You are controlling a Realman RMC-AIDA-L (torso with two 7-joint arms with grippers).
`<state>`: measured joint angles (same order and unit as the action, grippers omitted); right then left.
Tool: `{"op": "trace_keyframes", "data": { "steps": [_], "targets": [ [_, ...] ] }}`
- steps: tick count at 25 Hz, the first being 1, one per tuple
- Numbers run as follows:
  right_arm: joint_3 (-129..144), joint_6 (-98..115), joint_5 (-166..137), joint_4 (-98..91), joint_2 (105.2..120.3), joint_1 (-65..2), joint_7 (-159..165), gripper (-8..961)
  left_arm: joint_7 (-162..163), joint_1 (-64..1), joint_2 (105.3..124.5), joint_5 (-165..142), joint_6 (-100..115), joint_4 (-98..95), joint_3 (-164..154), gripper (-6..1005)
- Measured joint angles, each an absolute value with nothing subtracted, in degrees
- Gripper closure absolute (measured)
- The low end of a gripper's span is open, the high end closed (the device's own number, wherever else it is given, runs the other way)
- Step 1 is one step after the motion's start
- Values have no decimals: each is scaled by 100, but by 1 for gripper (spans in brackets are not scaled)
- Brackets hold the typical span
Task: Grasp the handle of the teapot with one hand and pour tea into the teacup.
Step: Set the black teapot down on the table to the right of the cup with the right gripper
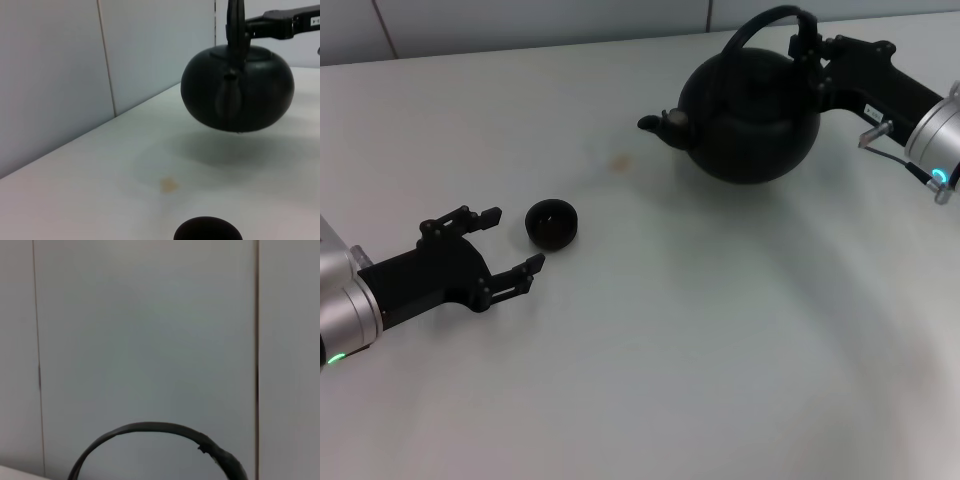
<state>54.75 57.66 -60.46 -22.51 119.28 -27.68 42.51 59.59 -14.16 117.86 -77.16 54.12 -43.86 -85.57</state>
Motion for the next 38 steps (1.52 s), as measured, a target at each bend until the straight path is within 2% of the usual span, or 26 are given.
{"op": "trace_keyframes", "data": {
  "steps": [8,38],
  "targets": [
    [5291,5764,-6037,-1816,11926,-2964,3765,865,5959,-1433,11786,-7717,5414,-4386,-8552,206],
    [5142,5678,-6036,-1490,11927,-2925,3530,865,5946,-1448,11795,-7716,5423,-4386,-8551,206]
  ]
}}
